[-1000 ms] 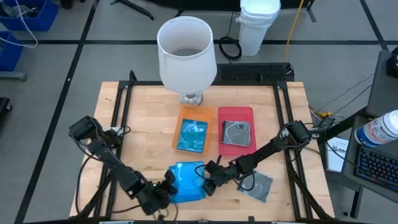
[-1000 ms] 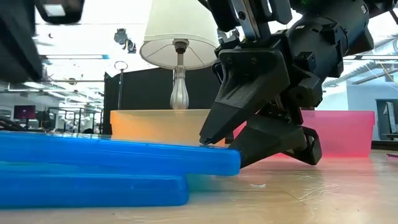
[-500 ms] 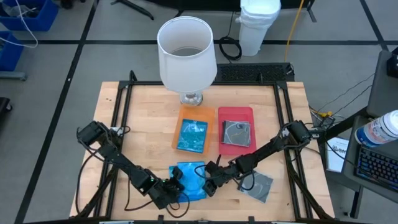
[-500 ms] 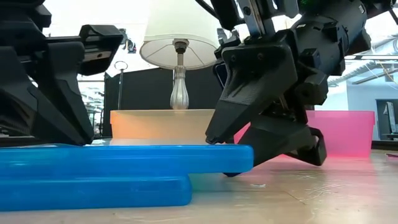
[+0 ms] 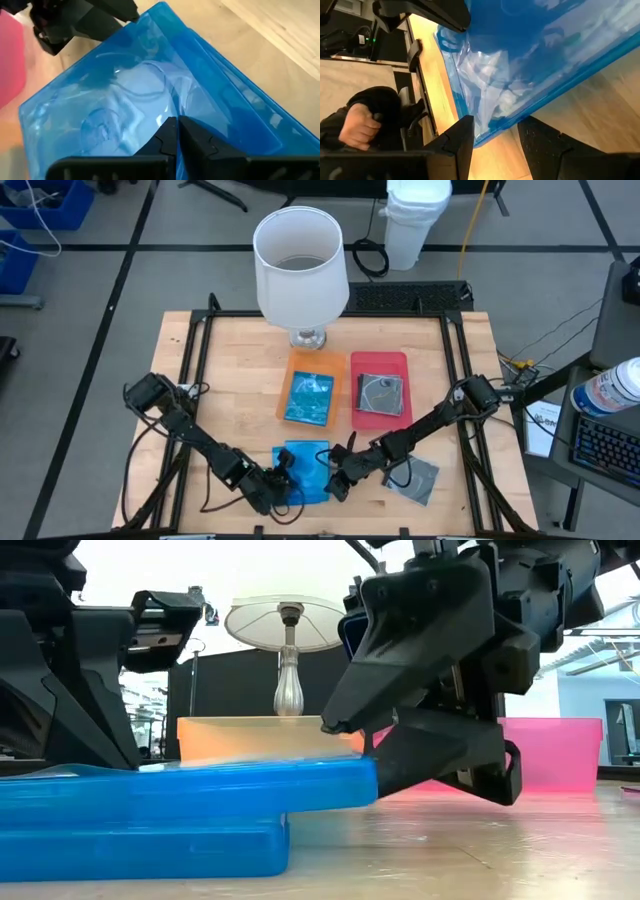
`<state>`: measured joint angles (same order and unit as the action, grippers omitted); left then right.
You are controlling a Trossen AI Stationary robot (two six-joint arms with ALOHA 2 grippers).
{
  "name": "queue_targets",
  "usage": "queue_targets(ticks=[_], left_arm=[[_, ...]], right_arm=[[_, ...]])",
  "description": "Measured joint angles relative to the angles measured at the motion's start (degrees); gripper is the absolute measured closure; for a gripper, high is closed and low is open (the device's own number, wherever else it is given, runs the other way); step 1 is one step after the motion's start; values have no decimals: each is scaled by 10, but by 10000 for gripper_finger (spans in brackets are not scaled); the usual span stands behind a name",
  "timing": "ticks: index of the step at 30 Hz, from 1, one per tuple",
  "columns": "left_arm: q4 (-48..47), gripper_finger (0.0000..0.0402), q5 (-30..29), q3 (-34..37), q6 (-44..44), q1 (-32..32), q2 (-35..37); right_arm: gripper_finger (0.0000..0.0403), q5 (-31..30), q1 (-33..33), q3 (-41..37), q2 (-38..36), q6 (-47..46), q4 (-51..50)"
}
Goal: Pick & place jewel cases by type
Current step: Put the blue CD case into the orange bin
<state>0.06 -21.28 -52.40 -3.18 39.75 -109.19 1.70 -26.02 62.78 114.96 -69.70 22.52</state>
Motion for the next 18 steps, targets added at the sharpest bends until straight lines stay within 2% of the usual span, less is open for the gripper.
queue_targets(ticks=[2, 7, 18], left_arm=[[36, 395, 11, 19, -8, -4, 1], [107, 393, 18, 54, -5, -10, 1], [131, 397, 18, 65, -7, -21, 1]], right_arm=[[261, 0, 0, 0, 0, 3, 0], [261, -8, 0, 0, 0, 23, -4], [261, -50, 19, 0, 1, 89, -25]])
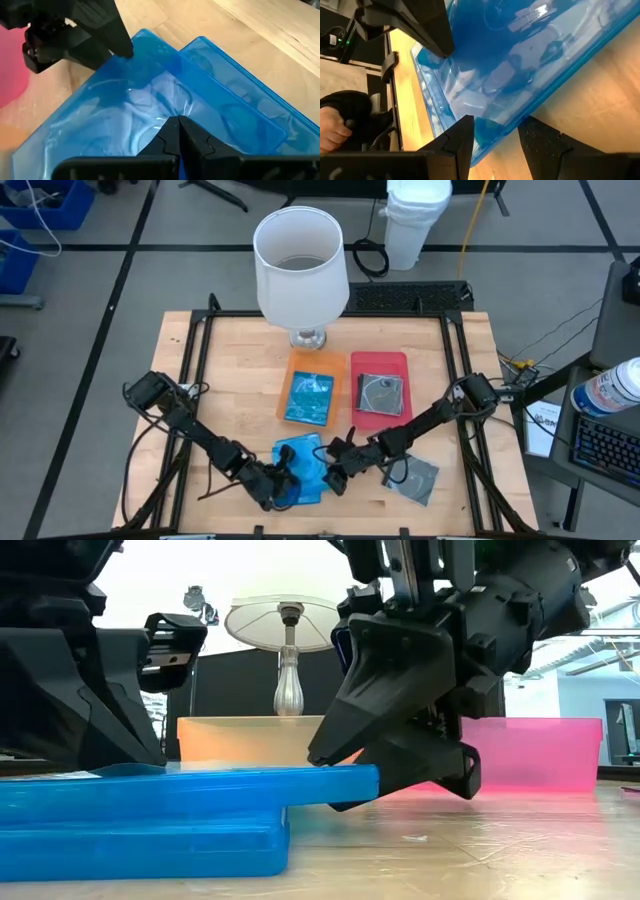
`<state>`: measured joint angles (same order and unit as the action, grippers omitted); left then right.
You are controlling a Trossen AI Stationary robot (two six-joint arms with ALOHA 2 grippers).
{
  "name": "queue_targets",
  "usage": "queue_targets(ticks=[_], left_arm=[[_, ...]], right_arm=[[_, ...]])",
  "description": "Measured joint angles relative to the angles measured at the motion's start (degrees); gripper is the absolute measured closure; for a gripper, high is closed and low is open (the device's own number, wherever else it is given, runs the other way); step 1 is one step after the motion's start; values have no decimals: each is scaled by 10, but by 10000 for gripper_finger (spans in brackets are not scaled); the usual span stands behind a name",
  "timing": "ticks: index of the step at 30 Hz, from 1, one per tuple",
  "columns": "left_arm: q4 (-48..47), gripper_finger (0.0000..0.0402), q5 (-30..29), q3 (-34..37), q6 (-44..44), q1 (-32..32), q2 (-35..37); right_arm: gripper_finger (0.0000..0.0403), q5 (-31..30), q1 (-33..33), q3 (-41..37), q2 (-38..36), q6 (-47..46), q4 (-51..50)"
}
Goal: Pick & place jewel cases by type
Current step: Put the blue CD case into the orange bin
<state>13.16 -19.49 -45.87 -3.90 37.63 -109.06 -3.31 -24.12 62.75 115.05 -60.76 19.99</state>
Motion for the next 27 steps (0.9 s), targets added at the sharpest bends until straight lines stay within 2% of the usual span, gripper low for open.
queue_targets(ticks=[4, 9, 13, 19, 27], left_arm=[[29, 397, 4, -1, -3, -10, -20], [118, 394, 19, -3, -4, -25, -64], [131, 398, 26, -3, -9, -25, -65], [81, 375, -7, 0, -53, 1, -7], [-29, 361, -87, 3, -45, 51, 91]], right_arm=[[261, -1, 5, -9, 1, 4, 10], [264, -7, 9, -22, -1, 10, 18], [297, -8, 9, -23, -1, 21, 21], [373, -24, 10, -22, -1, 26, 39], [373, -15, 9, -22, -24, 61, 42]])
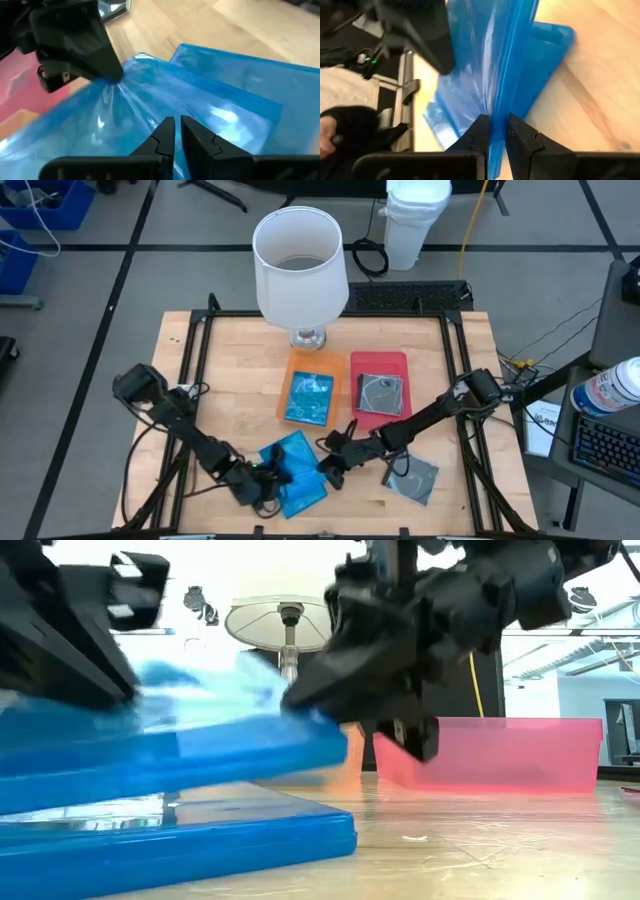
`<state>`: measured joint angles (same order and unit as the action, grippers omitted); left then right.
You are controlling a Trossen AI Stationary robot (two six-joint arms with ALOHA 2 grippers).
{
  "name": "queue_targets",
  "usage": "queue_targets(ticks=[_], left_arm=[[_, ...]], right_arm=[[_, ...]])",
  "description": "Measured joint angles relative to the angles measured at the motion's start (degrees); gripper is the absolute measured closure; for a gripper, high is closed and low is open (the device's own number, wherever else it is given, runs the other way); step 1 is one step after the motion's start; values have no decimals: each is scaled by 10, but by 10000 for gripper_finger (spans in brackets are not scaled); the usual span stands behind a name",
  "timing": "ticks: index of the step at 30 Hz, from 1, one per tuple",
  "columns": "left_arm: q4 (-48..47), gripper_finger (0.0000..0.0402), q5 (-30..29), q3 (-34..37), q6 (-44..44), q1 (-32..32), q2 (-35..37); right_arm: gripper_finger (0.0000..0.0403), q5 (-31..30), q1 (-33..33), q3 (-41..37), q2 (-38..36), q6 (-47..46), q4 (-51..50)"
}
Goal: Pick & place jewel cases by type
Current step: Put the blue CD case into the orange bin
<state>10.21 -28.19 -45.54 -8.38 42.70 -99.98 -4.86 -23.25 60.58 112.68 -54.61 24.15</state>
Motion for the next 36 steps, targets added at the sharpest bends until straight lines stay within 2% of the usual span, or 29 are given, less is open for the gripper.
queue_targets(ticks=[6, 14, 19, 23, 26, 31, 36], left_arm=[[-40, 360, -10, 1, 25, 65, 81], [-61, 360, -40, -1, 20, 139, 125], [-83, 360, -48, -1, 5, 143, 125], [-105, 360, -49, -1, 6, 131, 125], [-113, 360, -49, -2, 17, 119, 125], [-137, 360, -49, -2, 52, 109, 125], [-166, 360, -42, -3, 63, 111, 125]], right_arm=[[377, -30, -2, -2, -57, 75, -22], [377, -129, -2, -2, -159, 152, -98], [377, -210, 0, -2, -212, 167, -143], [377, -249, 10, -2, -238, 166, -166], [377, -251, 29, -2, -241, 143, -203], [377, -252, 60, 27, -238, 95, -324], [377, -246, 94, 39, -237, 67, -335]])
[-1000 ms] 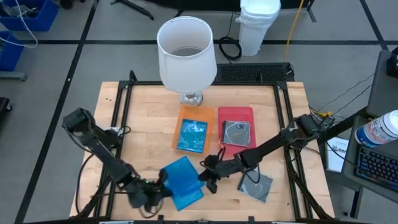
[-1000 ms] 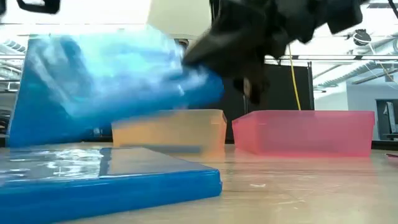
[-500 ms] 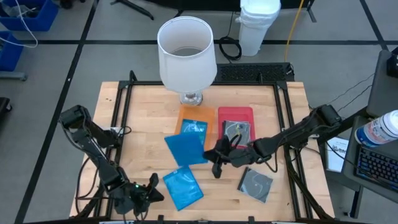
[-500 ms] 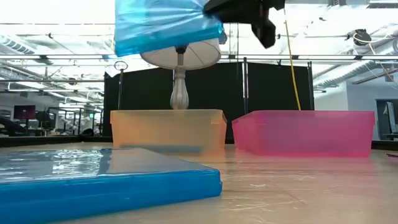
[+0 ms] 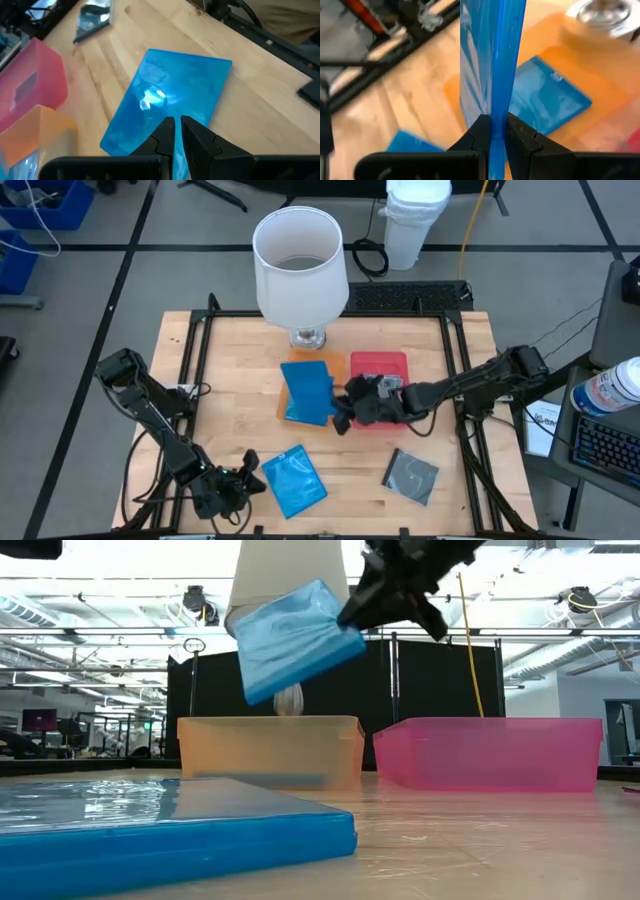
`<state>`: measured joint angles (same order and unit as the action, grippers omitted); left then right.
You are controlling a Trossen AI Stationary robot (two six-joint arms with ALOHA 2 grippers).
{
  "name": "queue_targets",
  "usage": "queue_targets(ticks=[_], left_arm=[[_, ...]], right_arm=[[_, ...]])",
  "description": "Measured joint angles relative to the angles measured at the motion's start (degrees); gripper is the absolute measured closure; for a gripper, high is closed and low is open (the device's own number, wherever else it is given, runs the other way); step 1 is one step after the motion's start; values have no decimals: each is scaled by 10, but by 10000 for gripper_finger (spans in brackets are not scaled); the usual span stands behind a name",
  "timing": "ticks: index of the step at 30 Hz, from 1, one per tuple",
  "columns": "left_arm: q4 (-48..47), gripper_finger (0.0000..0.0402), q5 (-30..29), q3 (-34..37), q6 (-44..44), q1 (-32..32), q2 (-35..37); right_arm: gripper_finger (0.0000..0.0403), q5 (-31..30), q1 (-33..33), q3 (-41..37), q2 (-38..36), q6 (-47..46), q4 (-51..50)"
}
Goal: Pick & place jewel cases by type
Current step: Put the blue CD case into the orange bin
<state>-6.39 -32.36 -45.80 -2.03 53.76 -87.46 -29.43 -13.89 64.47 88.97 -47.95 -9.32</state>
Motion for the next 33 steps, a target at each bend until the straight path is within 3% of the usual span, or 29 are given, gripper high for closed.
queue_targets(ticks=[10, 19, 33], left_arm=[[-45, 360, 22, 0, 7, 0, 0], [-60, 360, 23, 0, 5, 1, 1], [-60, 360, 8, 0, 13, 20, 1]], right_arm=[[377, 58, 73, 9, 5, -81, -30], [377, 130, 94, 15, 86, -147, 17], [377, 102, 80, 23, 102, -225, 31]])
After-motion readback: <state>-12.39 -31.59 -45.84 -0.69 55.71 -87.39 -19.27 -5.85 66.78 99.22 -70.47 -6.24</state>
